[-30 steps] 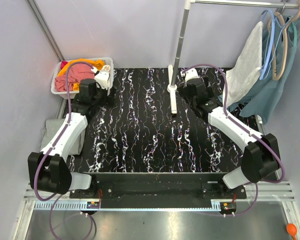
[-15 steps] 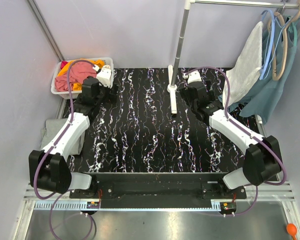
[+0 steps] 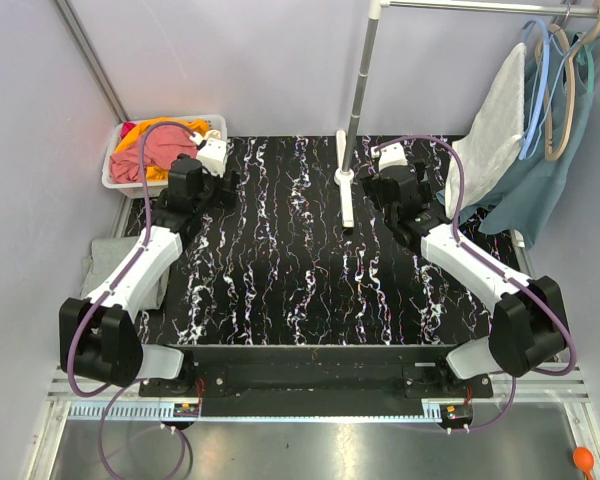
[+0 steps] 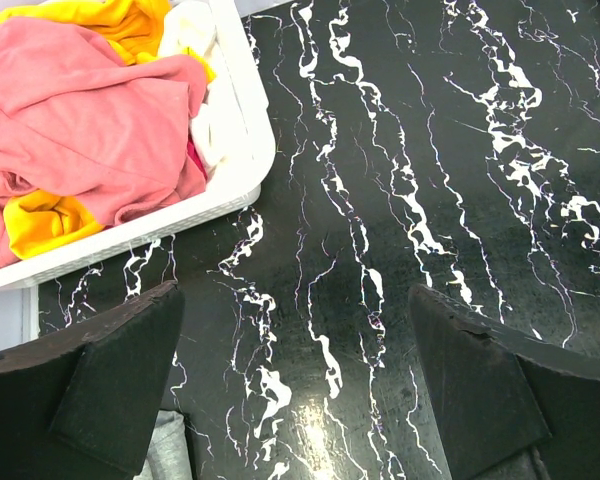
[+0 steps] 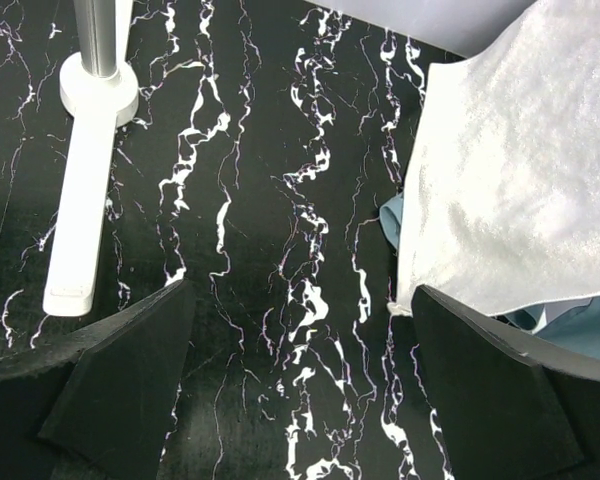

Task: Fold and stack the t-shirts
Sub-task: Neatly place the folded tshirt to the corner

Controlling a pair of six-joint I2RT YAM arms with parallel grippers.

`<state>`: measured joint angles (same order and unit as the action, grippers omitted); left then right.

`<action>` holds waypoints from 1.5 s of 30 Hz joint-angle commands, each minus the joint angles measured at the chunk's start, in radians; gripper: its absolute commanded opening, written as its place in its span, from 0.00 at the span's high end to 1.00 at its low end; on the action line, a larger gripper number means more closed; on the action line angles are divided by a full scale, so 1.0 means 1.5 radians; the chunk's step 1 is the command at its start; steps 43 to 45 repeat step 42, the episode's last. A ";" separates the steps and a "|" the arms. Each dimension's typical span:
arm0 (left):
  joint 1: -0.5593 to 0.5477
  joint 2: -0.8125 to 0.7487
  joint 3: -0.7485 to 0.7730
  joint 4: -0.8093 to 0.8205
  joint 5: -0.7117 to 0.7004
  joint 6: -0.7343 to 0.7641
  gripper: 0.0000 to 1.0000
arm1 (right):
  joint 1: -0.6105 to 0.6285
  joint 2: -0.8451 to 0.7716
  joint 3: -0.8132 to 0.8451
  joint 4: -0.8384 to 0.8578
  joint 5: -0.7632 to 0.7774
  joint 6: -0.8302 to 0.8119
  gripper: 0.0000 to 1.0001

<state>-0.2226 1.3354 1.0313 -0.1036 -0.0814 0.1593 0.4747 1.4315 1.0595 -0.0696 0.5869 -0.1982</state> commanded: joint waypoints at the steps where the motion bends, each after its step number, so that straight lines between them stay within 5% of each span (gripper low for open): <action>1: -0.005 0.000 -0.004 0.049 -0.017 0.005 0.01 | -0.004 -0.024 -0.003 0.062 0.023 -0.009 0.00; 45: -0.009 0.010 -0.007 0.048 -0.020 0.018 0.01 | -0.006 -0.020 -0.019 0.084 0.027 -0.023 0.00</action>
